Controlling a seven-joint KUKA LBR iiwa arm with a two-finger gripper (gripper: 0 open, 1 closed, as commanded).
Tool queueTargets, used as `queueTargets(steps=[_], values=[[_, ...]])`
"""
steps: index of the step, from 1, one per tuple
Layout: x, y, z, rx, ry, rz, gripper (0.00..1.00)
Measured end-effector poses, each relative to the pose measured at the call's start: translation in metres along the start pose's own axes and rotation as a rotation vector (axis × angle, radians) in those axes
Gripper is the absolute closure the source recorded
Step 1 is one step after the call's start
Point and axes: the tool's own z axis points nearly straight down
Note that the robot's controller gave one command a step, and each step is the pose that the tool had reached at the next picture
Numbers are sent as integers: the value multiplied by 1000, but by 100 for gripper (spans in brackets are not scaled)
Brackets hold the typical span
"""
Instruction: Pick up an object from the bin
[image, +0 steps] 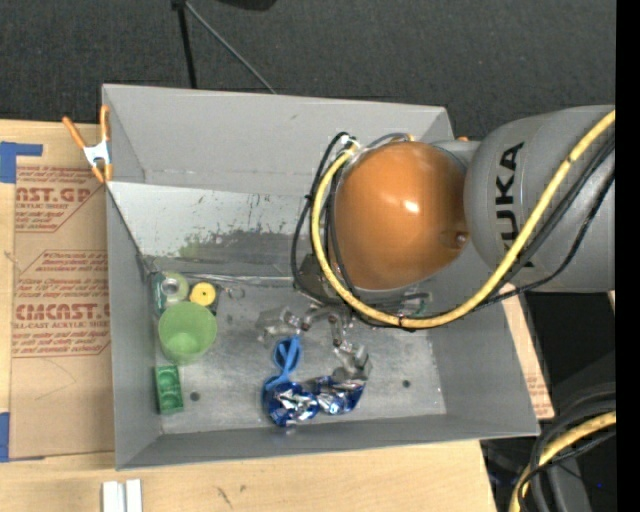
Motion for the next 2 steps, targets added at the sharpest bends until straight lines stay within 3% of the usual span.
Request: queueTargets(steps=[1, 2], values=[[-15, -55, 128, -4, 3, -179, 0], [-15, -55, 124, -2, 0, -178, 100]])
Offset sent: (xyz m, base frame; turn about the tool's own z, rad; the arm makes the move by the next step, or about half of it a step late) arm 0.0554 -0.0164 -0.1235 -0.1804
